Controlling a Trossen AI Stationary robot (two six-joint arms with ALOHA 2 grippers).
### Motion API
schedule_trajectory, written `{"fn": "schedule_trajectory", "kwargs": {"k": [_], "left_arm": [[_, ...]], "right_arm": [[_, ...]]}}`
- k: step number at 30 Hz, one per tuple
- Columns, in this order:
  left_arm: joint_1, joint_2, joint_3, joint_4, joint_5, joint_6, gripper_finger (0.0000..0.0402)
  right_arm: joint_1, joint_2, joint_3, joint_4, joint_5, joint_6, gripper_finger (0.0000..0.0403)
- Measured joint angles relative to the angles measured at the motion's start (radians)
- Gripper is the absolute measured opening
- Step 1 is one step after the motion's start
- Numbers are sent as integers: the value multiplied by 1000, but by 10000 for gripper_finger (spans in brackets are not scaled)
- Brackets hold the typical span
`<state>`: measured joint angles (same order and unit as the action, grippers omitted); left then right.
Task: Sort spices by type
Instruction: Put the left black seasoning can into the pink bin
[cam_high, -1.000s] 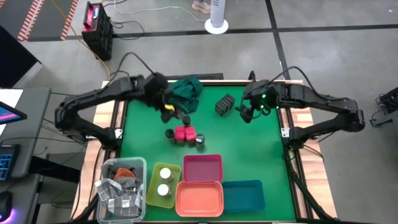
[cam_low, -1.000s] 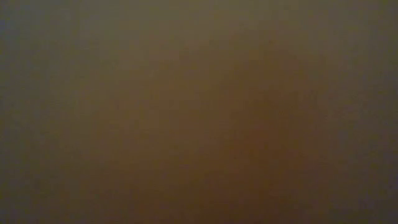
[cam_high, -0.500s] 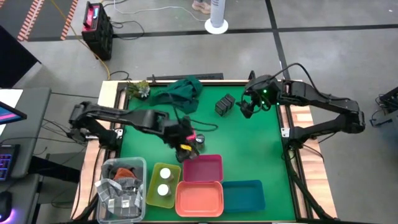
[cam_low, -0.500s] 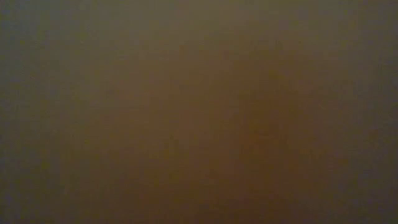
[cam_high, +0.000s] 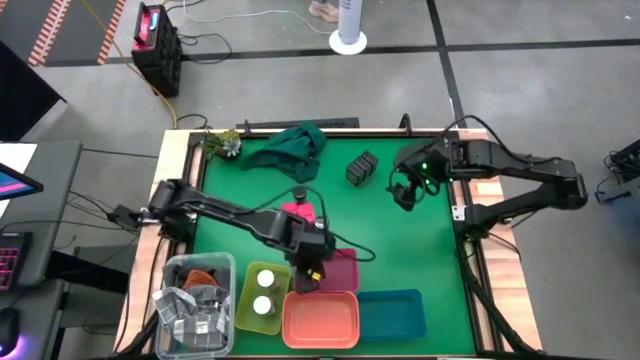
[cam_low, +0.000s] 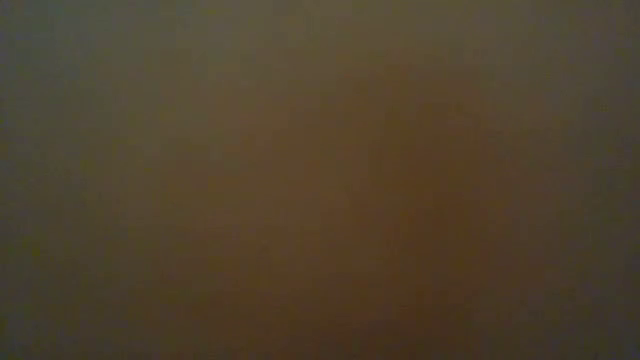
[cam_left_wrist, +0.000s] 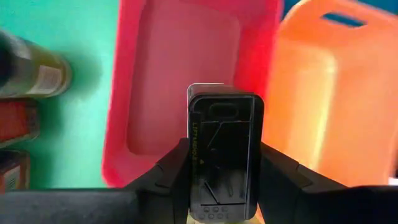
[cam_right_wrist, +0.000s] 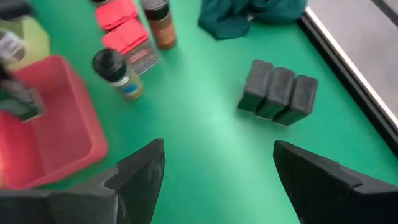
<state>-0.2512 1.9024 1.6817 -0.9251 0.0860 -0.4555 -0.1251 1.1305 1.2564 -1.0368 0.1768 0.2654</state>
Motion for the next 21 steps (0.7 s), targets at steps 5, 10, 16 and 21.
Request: {"fn": "schedule_trajectory", "kwargs": {"k": [5,10,16,21], "left_arm": [[-4,73,0,-1,-39,32,133],[-4,113,0,-7,-46,82,133],[1,113,0,-26,-66,74,133],[3,113,-1,-89,-80,65,155]], "right_arm": [[69,-2,0,-20,0,51,324],[123,-11,0,-66,0,81,324],[167,-20,0,-90,1,126,324],[186,-22,0,-85,2,130,324]]}}
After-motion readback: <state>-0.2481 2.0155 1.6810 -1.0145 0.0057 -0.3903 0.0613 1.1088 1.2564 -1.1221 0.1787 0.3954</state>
